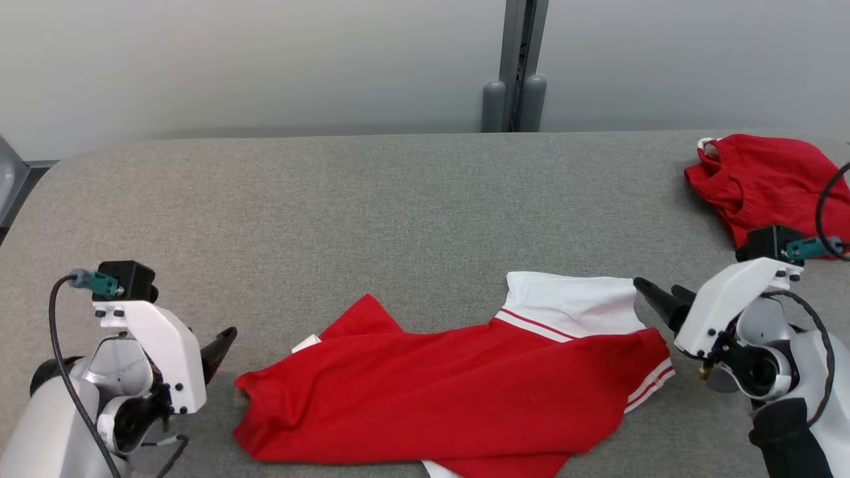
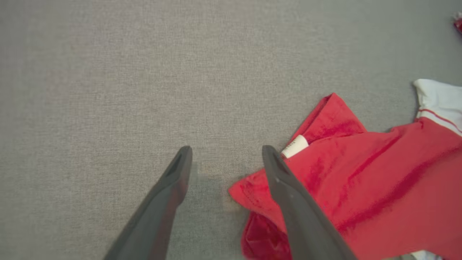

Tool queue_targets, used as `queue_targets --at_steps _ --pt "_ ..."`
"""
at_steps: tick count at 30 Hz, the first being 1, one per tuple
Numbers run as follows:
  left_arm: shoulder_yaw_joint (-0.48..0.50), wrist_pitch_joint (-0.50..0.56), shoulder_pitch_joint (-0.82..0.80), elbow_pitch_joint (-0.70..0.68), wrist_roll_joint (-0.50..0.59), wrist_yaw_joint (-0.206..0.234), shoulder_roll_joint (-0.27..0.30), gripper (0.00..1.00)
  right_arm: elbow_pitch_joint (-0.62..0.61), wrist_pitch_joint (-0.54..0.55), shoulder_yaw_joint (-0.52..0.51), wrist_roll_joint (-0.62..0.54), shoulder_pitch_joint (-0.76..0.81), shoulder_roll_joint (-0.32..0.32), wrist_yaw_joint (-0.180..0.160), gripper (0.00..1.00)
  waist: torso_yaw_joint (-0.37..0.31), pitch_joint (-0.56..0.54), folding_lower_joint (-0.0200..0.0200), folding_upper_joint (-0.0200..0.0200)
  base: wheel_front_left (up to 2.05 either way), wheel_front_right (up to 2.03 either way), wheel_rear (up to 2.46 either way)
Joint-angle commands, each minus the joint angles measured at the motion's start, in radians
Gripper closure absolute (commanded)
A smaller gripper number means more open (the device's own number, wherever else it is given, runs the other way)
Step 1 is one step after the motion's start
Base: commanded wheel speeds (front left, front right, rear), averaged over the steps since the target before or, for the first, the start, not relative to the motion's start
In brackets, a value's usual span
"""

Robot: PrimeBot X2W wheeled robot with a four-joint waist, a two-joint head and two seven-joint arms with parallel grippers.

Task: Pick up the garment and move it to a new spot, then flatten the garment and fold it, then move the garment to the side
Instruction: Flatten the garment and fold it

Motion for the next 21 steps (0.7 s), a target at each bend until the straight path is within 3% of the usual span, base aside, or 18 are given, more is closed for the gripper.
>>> queue_targets --at_steps 1,4,9,21 --pt "-0.006 0.049 -0.025 0.004 -0.023 -0.009 0.017 0.0 0.013 0.022 0.0 0.007 -0.031 0.001 0.001 0.0 -0.005 0.009 0.0 0.0 0.0 0.0 0.0" --pt "-0.052 0.183 -0.046 0.004 -0.048 -0.017 0.065 0.0 0.06 0.057 -0.006 -0.005 -0.072 0.002 0.001 0.0 -0.011 0.024 0.0 0.0 0.0 0.0 0.0" --pt "-0.063 0.351 -0.09 -0.014 -0.202 -0.024 0.082 0.0 0.134 0.105 -0.022 -0.015 -0.141 0.011 0.001 0.0 -0.006 0.052 0.0 0.0 0.0 0.0 0.0" --pt "-0.065 0.551 -0.215 0.111 -0.326 -0.007 0.092 0.0 0.218 0.17 -0.004 0.011 -0.251 0.038 0.001 0.0 -0.003 0.112 0.0 0.0 0.0 0.0 0.0"
